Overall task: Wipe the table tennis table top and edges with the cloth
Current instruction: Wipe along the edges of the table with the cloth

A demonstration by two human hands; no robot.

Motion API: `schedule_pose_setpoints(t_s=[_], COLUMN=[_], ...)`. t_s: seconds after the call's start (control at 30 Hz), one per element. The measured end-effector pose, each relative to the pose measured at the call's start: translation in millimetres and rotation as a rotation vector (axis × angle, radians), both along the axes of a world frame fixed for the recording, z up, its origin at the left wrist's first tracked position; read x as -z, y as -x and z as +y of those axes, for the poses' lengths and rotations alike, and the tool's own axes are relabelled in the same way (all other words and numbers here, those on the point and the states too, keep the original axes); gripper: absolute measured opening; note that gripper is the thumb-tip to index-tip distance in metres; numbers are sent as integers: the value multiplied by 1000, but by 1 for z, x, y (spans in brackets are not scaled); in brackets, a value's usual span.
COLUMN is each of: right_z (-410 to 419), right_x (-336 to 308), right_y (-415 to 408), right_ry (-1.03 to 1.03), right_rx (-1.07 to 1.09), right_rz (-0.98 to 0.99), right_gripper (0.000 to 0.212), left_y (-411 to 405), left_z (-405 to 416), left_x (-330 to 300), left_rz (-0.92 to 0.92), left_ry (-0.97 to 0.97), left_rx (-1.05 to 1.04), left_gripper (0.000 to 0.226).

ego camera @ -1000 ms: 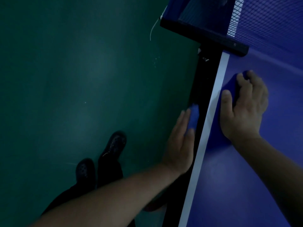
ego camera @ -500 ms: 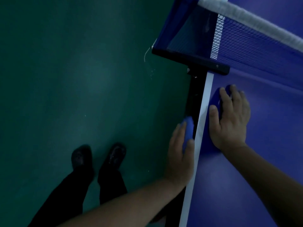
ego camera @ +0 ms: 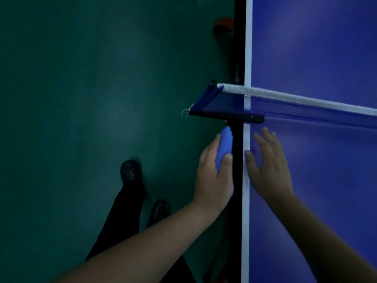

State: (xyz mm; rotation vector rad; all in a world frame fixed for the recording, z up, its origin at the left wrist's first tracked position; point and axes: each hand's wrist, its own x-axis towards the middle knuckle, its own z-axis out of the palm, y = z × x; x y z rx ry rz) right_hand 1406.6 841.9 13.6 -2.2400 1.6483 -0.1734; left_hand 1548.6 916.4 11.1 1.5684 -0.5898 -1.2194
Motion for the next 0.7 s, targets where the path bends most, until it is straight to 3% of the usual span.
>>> schedule_pose_setpoints(t_s=[0.17, 0.33, 0.5, 0.7], right_z=[8, -31, -107, -212], right_x=[-59, -114, -129, -73], right_y=[-65, -105, -116, -98], right_ry=[227, 311, 141, -137], right_rx=[-89, -132, -143, -181], right_rz=[-163, -179, -49, 192], right_gripper=[48, 48, 59, 76], left_y=[-90, -169, -191, -160], left_z=[-4, -50, -126, -195], left_x=[-52, -92, -79, -8], left_rz=[10, -8, -17, -44], left_ry=[10, 128, 116, -26], left_rx=[-150, -214, -123, 10], left_gripper=[42, 51, 48, 51])
